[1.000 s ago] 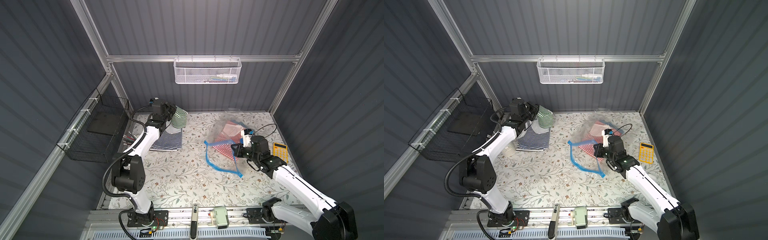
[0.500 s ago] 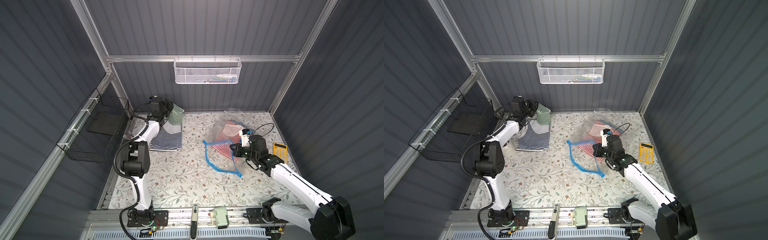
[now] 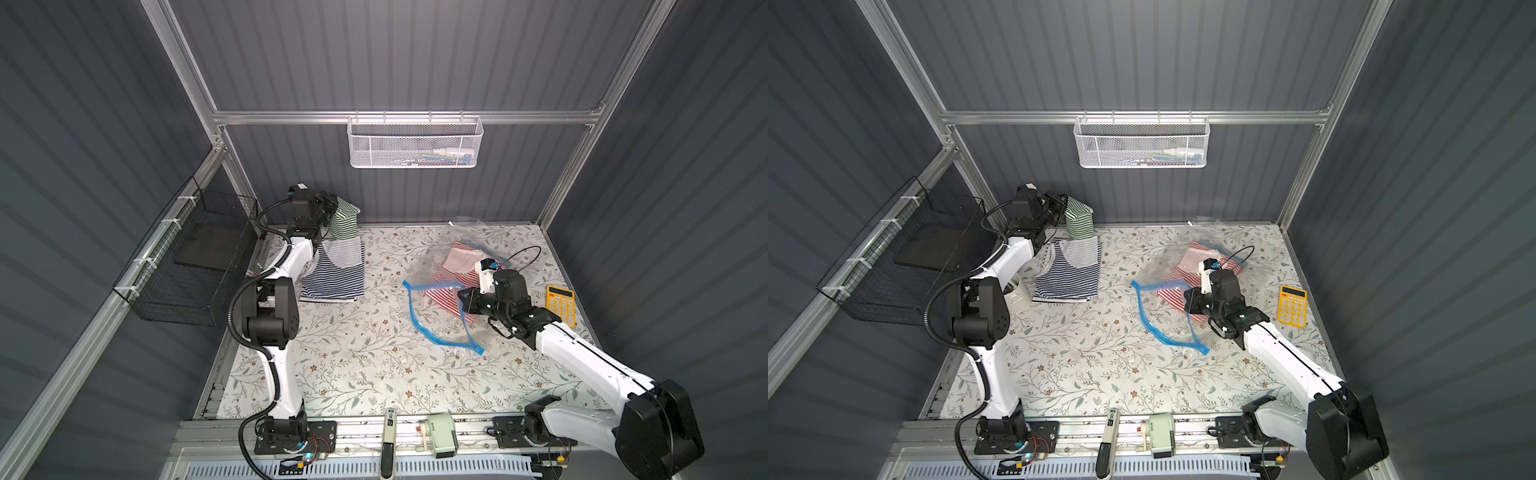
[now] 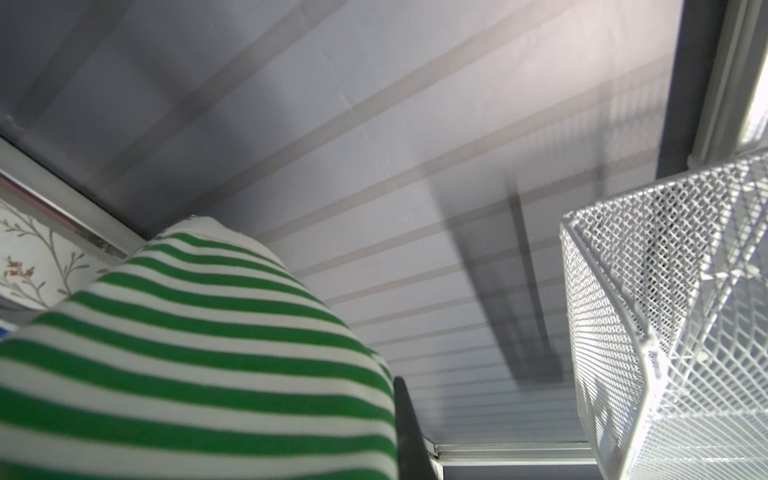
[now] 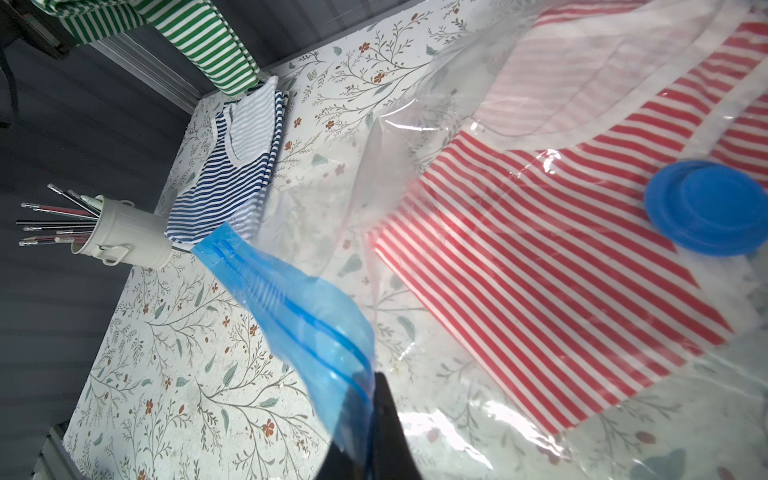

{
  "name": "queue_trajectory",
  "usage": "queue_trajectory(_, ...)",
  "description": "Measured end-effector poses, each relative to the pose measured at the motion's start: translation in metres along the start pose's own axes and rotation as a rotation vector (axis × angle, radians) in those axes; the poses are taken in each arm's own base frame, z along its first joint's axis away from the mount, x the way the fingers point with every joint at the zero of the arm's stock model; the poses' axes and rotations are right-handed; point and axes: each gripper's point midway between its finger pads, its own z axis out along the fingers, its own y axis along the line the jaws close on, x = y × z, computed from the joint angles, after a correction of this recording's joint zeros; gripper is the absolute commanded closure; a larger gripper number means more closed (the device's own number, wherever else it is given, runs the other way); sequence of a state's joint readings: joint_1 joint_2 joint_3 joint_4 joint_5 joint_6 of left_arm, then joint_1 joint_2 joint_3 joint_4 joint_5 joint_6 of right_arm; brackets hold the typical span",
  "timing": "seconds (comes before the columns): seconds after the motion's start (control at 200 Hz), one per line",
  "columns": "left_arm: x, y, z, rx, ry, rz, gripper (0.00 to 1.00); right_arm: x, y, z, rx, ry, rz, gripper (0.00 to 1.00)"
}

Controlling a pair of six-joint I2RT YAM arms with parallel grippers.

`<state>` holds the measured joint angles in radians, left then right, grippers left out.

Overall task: Take the tank top out of the vacuum bag
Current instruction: Place the tank top on the tank top.

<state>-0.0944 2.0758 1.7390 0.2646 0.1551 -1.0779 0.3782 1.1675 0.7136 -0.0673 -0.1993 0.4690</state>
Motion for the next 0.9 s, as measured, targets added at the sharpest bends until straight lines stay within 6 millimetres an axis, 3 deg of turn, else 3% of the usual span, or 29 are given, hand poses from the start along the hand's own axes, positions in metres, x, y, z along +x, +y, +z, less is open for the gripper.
queue_trajectory(0.22,0.004,0.021,0.016,-0.017,0.004,-0.037,1.0,-0.001,-0.002,0.0,0.005,-0.002,-0.006,1.0)
queue_trajectory(0.42,0.004,0.022,0.018,-0.016,0.002,-0.054,1.0,-0.002,-0.004,-0.001,0.01,-0.006,-0.003,1.0)
queue_trajectory(0.715,0.021,0.055,-0.021,-0.147,0.015,-0.089,1.0,-0.004,-0.007,-0.001,0.013,-0.009,-0.001,1.0)
queue_trajectory(0.9,0.031,0.074,-0.036,-0.208,0.036,-0.102,1.0,-0.004,-0.007,-0.002,0.013,-0.011,0.0,1.0)
